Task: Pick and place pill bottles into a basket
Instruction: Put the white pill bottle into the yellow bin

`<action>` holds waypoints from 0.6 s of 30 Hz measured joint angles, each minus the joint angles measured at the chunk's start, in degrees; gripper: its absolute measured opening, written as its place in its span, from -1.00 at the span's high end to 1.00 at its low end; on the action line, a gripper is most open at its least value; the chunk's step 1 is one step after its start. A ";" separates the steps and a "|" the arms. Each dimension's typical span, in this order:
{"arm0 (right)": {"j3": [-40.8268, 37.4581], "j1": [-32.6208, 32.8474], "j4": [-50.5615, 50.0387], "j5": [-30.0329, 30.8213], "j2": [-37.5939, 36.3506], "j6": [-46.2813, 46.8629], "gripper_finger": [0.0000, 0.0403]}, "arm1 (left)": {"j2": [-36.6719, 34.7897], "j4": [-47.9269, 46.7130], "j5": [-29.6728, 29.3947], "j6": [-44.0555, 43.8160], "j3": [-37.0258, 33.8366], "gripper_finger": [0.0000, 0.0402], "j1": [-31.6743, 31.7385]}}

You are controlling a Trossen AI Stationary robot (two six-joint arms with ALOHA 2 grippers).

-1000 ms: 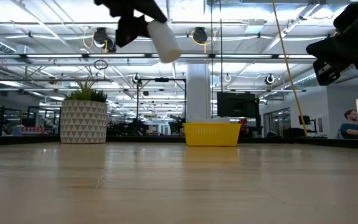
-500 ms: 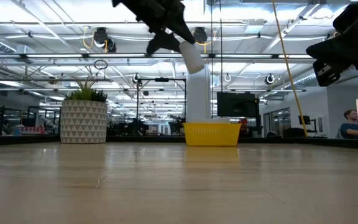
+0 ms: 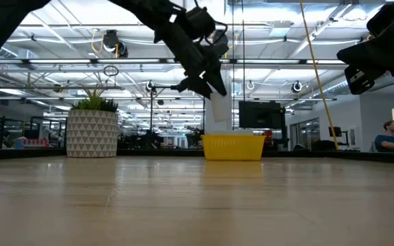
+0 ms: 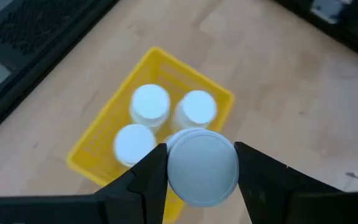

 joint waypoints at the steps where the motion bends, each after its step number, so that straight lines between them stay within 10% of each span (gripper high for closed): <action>1: 0.00 0.00 0.00 0.00 0.00 0.00 1.00 | 0.65 -0.12 0.02 -0.02 0.44 0.14 0.41; 18: 0.00 0.00 0.00 0.02 -0.02 0.00 1.00 | 2.86 1.18 -0.67 1.89 0.74 0.17 -1.48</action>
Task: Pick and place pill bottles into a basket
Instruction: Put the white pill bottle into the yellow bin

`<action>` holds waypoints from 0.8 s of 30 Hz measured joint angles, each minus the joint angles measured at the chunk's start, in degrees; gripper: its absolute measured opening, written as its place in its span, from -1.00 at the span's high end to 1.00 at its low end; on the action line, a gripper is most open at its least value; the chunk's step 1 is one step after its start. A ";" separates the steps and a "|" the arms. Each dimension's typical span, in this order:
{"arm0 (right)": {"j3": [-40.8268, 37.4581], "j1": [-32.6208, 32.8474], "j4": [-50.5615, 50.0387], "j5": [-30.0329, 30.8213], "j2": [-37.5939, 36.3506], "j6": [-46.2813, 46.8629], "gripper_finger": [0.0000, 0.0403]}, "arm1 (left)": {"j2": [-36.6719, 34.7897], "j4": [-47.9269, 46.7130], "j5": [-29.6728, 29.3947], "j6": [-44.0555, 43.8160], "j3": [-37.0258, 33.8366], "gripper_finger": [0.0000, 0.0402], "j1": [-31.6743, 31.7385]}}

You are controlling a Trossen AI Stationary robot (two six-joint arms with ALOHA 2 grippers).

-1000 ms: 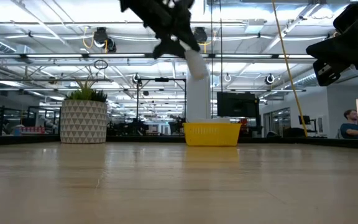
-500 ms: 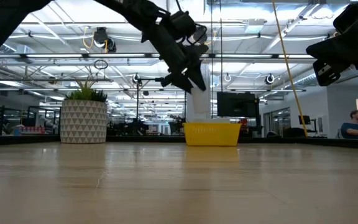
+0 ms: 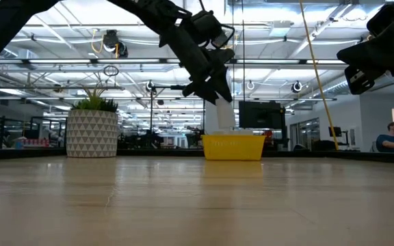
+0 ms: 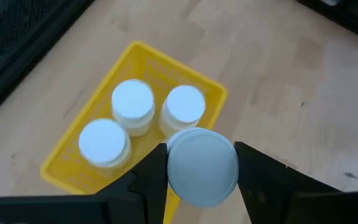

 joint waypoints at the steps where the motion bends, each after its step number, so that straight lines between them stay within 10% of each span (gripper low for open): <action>1: 0.00 0.00 0.00 0.00 0.02 0.00 1.00 | -0.08 0.24 -0.43 0.51 0.00 0.18 -0.26; 24: 0.00 0.00 0.00 0.00 0.17 0.00 1.00 | 4.93 2.20 -0.81 2.09 -0.02 0.15 0.48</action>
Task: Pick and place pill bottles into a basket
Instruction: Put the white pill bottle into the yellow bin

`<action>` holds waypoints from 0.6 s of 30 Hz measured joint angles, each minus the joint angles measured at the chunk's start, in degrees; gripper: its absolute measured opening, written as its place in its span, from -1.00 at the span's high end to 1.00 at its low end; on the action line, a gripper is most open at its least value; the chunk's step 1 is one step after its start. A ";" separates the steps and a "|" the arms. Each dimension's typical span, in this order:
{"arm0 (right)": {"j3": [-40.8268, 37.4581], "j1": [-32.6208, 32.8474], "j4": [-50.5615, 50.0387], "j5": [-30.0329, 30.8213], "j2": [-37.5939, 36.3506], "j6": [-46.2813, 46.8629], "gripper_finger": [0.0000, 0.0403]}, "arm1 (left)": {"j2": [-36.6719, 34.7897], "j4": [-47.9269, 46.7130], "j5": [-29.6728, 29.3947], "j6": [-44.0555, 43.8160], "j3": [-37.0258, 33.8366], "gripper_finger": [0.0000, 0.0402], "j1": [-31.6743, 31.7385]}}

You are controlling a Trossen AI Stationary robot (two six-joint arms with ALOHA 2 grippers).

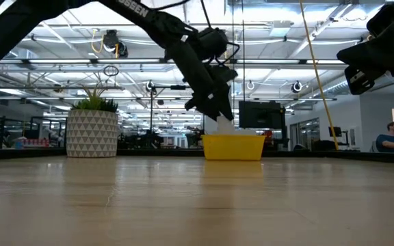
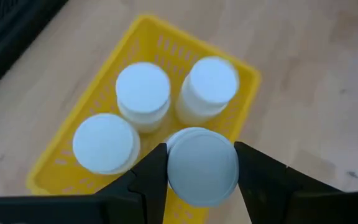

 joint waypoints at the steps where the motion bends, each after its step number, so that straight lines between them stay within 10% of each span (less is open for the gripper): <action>1: 0.00 -0.01 -0.02 0.00 0.02 0.00 1.00 | 0.60 0.30 -0.05 -0.02 0.00 0.17 0.00; 18: 0.01 -0.01 0.00 0.00 0.28 0.00 1.00 | 2.37 6.06 0.02 -1.38 -0.04 0.18 -0.19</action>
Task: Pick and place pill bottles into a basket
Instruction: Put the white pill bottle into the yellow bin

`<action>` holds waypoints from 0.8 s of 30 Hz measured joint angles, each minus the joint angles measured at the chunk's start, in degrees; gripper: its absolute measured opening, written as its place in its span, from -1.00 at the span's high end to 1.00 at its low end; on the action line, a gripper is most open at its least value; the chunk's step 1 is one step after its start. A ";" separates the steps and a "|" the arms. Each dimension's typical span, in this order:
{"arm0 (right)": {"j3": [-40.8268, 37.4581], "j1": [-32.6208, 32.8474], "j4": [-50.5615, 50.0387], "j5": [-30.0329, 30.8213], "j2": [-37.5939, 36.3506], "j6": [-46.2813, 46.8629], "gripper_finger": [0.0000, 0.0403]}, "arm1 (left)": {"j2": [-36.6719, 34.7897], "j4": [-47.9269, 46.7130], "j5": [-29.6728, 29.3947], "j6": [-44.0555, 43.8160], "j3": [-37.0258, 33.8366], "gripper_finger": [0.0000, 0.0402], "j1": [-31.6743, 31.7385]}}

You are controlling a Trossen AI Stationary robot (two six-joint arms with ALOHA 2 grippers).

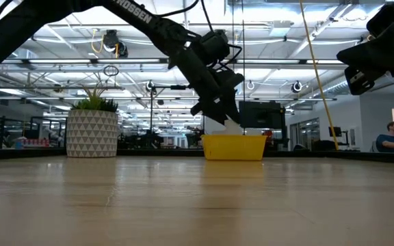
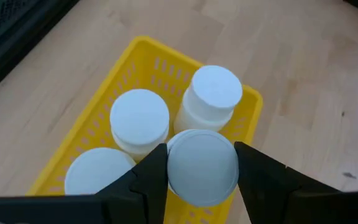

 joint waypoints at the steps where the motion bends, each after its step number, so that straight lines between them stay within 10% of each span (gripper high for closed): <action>1: 0.00 0.00 0.01 0.00 0.00 0.00 1.00 | 0.00 -0.04 0.00 0.00 0.00 0.18 -0.03; 11: -0.01 0.01 0.00 0.00 0.00 0.00 1.00 | 0.00 0.11 -1.16 -0.04 0.01 -0.13 -0.57; 24: -0.01 0.01 0.00 0.00 0.00 0.00 1.00 | -3.20 -6.10 -0.42 -0.60 0.02 0.06 -1.11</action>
